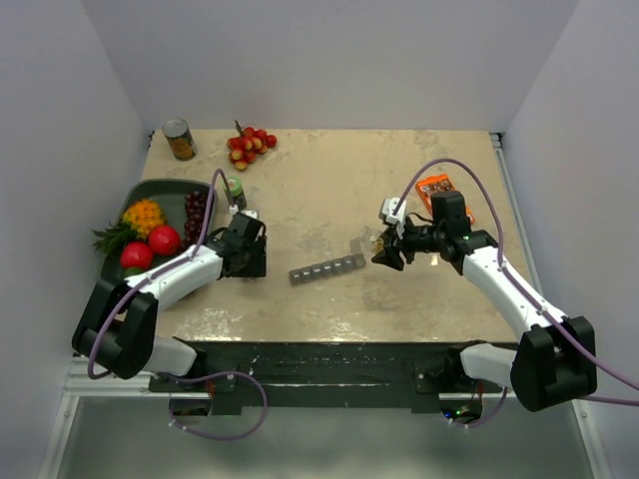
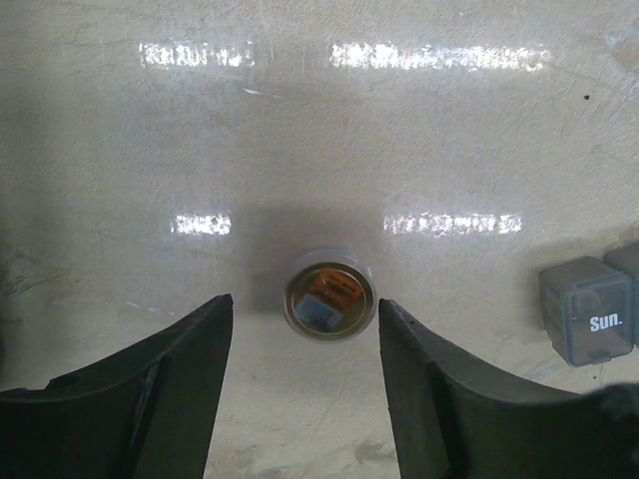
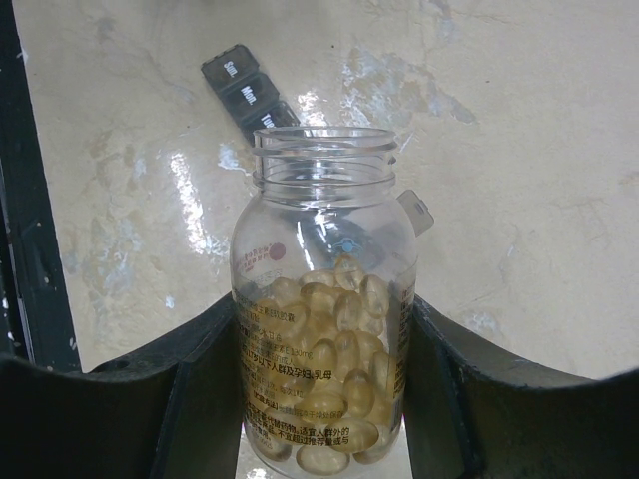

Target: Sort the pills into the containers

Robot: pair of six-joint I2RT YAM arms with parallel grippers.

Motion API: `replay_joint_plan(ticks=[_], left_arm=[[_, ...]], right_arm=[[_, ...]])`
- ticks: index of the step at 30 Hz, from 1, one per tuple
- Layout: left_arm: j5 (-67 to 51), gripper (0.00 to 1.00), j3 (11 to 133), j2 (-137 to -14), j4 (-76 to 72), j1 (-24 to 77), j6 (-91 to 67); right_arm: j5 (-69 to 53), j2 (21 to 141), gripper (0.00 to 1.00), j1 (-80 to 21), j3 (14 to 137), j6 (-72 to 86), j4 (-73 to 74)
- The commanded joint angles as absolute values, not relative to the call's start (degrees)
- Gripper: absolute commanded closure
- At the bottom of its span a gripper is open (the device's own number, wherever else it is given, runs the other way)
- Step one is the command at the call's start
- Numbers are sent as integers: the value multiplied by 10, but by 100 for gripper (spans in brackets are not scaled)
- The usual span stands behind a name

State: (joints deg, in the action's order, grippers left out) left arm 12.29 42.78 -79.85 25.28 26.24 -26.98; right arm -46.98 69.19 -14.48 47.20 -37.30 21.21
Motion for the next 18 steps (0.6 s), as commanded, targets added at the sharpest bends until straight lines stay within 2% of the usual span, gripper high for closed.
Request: replay_joint_plan(ticks=[1,10,14,16,18], left_arm=[[117,34,453,-774,260,255,-263],[31,29,470,-667,250,254,-202],[9,20,468,-561,223,253,-182],[8,13,465,-529,209,253,-181],[3,10,456,-494,201,253,-179]], right_arm=[[-471,670,100,-135,473,-360,186],[-486,667,100,-118,518,-326,207],[-465,678,100,-101,583,-275,222],[-442,684,100,-91,641,-253,222],[-422,699,100,-69,702,-196,200]])
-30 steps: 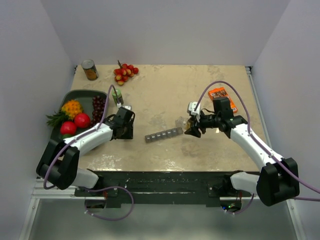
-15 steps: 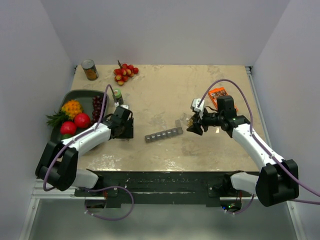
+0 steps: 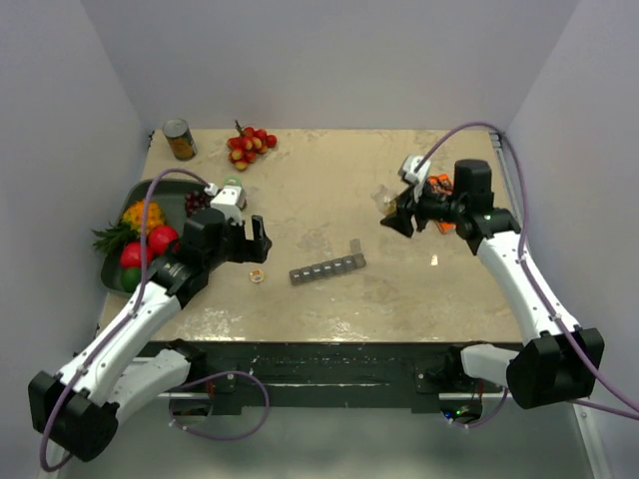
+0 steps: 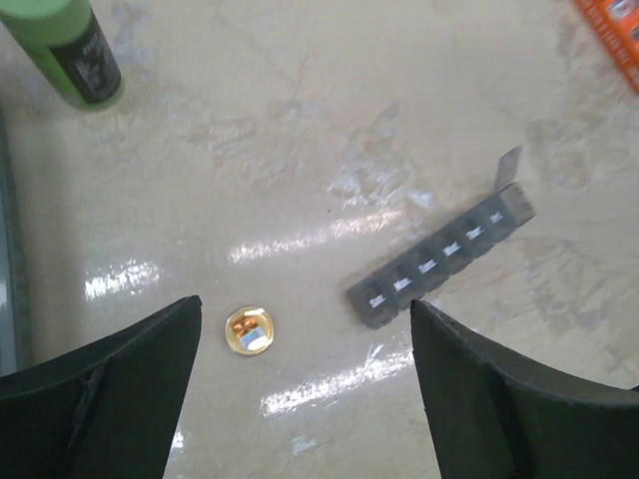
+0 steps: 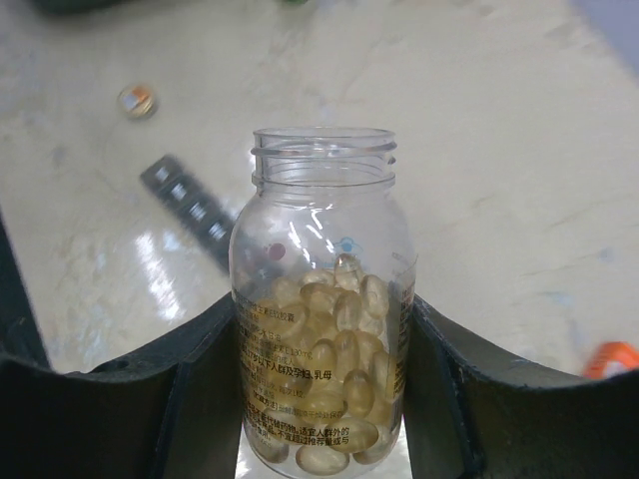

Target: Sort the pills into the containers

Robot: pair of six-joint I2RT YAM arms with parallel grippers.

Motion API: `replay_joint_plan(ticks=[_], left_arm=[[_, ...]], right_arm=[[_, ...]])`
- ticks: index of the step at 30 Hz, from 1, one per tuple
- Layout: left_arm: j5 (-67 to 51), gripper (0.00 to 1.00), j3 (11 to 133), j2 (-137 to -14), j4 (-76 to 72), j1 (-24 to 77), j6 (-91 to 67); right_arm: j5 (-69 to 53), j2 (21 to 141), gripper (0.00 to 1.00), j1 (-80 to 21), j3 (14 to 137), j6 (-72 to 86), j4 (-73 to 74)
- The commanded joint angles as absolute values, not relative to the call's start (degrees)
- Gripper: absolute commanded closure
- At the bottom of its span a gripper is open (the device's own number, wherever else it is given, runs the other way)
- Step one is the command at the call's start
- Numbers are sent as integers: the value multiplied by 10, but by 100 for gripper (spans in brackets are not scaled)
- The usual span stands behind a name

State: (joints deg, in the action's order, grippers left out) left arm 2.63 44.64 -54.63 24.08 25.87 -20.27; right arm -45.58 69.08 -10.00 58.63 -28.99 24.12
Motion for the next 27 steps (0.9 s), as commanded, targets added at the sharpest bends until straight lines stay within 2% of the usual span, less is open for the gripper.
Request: replay_joint_plan(ticks=[1,4,7,8,11,13,15,17,19,20,22,23,25,27], left_arm=[[-10,10,454,-486,202,253,-181],[-25,10,443,-463,206,253,-187],[-36,10,425,-435,199,253,-194],[-40,10,421,-421,197,253,-194],[-48,10,411,-403,191,253,-187],[-54,10,409,-398,185,253,-177],[-70,10,408,-399,179,253,-170],[-83,10,407,-403,171,253,-163],[-91,10,410,-407,166,253,-159],[-96,10,410,-409,165,253,-157],[-101,11,407,-409,162,253,-149],[-104,10,403,-410,160,253,-148],[-109,10,397,-410,157,253,-148],[-121,10,387,-407,148,253,-149]], right_arm=[[-398,705,100,-60,721,-170,184],[-389,729,100,-27,780,-63,117],[-504,733,100,-32,818,-16,115],[-578,719,100,-66,800,-16,106],[-615,652,100,-134,775,-118,181],[-574,636,100,-122,778,-120,182],[-492,627,100,-38,740,-13,46],[-489,641,100,21,711,122,-89],[-577,651,100,5,716,140,-71],[-591,617,100,-91,703,41,14],[-549,550,100,-169,662,-56,55],[-528,521,100,-172,610,-17,-32],[-453,497,100,-135,607,-9,-42],[-513,515,100,-49,587,102,-126]])
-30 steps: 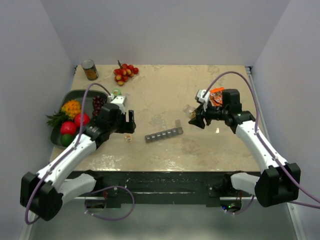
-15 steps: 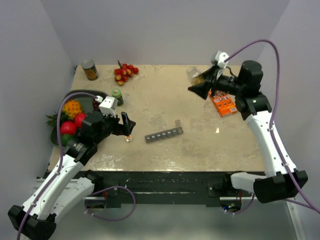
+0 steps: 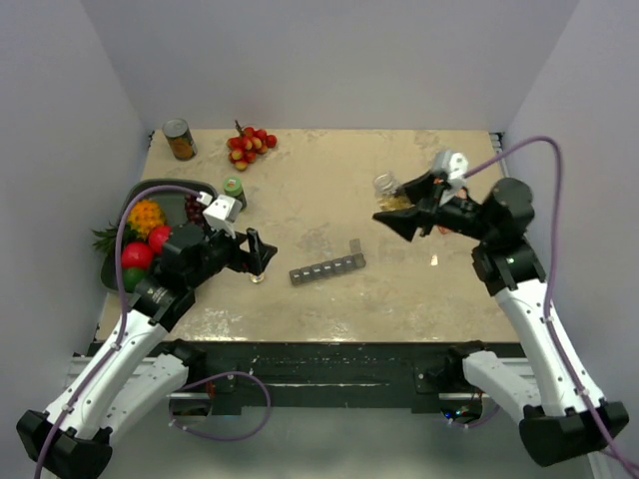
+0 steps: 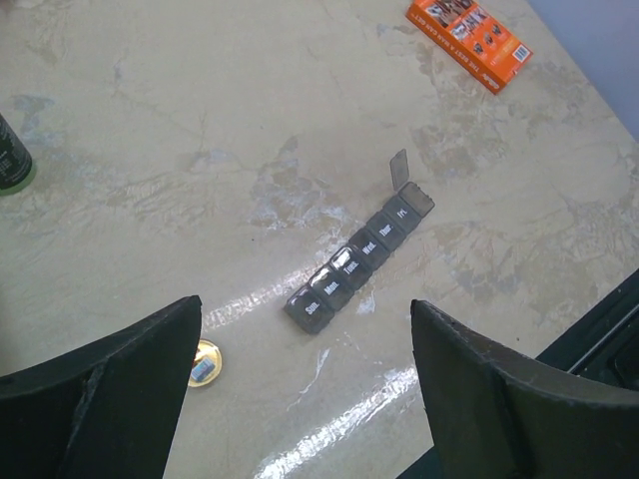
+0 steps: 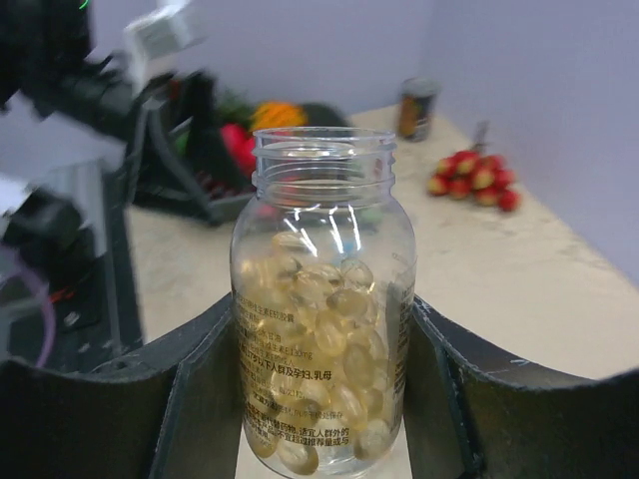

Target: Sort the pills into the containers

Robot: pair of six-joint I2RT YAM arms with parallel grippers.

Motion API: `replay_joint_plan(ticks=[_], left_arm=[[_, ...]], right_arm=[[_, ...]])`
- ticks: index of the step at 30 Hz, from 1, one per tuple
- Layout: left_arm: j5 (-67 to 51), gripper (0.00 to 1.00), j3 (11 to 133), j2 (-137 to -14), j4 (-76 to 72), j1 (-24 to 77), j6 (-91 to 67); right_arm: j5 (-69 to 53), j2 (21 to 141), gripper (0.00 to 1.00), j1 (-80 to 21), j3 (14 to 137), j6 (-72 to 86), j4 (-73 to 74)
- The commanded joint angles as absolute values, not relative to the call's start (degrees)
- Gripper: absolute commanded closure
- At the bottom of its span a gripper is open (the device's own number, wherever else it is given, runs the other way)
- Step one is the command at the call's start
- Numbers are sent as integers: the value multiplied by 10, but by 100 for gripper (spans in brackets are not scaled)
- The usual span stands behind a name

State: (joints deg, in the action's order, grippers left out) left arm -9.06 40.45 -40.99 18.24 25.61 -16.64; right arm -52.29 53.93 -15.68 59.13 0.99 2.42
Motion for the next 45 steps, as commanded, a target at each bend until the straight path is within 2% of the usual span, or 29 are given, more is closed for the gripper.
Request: replay_joint_plan(ticks=[1,3,7,12,13,14,16,22,33,40,45], left_arm=[[-125,10,386,-407,147,253,-146],[-131,11,386,-409,150,253,-140],[-160,11,378,-402,141,253,-101],[-223,11,338,-390,102,253,-25],[-230,11,331,-386,96,254,-17],[-229,11,317,-383,89,254,-11],[-223,11,306,-381,63,254,-4],[-193,10,292,-404,30,254,-5],[-171,10,299,-421,40,254,-3],[-166,10,297,-411,39,254,-4],[-168,10,295,-408,37,254,-4]], right_arm=[[-531,519,100,-46,576,130,-151],[-550,511,100,-72,539,156,-176],[-549,519,100,-101,519,13,-64],[-547,633,100,-100,588,-336,291],[-542,686,100,-102,606,-408,415],[-538,709,100,-103,633,-498,451],[-497,754,100,-107,649,-532,499],[-369,819,100,-158,628,-564,430],[-278,885,100,-177,615,-532,398],[-262,933,100,-192,649,-513,461],[-262,909,100,-205,635,-489,416]])
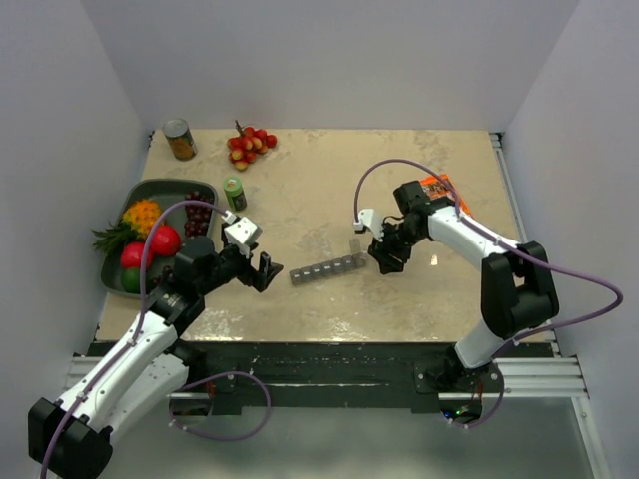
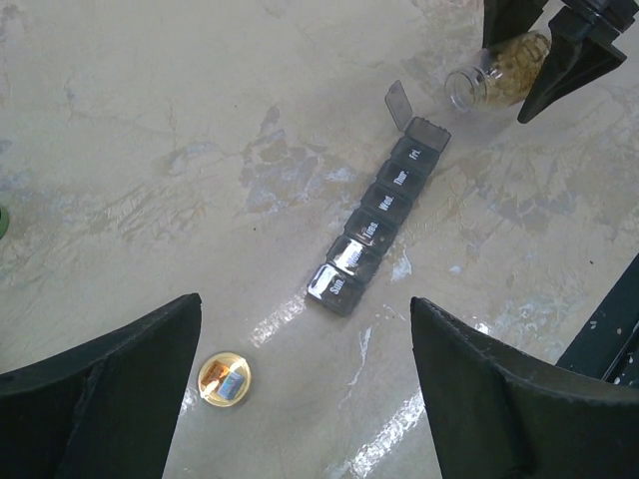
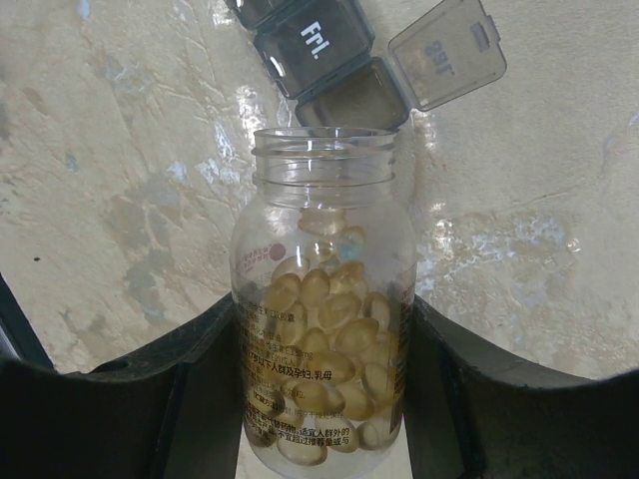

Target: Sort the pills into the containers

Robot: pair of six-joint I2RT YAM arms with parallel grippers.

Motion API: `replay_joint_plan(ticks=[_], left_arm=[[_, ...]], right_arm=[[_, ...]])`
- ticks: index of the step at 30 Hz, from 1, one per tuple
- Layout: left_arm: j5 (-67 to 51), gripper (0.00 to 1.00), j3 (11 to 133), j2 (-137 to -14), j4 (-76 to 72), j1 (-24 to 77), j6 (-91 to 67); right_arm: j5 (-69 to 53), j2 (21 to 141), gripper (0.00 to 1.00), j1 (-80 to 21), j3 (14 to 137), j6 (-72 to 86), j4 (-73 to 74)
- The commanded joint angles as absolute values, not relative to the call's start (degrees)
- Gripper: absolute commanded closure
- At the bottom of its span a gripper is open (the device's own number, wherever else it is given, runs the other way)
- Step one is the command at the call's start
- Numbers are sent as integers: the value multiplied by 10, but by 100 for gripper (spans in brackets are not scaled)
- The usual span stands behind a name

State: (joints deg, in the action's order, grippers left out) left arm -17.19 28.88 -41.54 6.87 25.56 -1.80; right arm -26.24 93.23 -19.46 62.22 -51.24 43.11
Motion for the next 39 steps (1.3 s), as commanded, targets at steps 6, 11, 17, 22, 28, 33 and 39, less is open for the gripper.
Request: replay_joint_plan(ticks=[6,11,17,22,28,33,39], left_arm=[[-171,10,295,-404,37,254,-4],[-171,10,296,-401,36,254,-4],[-171,10,294,-400,35,254,-3],[-170,10,295,-397,35,254,-3],[-165,10,295,-394,37,254,-3],[-162,10,296,-391,39,254,-3],[-161,10,297,-388,39,254,-4]], right_arm=[[-231,918,100,-221,633,-464,405],[-205,925,100,-228,640,-454,411],[-182,943,100,-235,650,-446,422],[-164,950,100,-240,656,-442,428],[-150,952,100,-245,661,-439,439],[-140,957,100,-251,666,-438,446],[-130,961,100,-257,671,-435,454]])
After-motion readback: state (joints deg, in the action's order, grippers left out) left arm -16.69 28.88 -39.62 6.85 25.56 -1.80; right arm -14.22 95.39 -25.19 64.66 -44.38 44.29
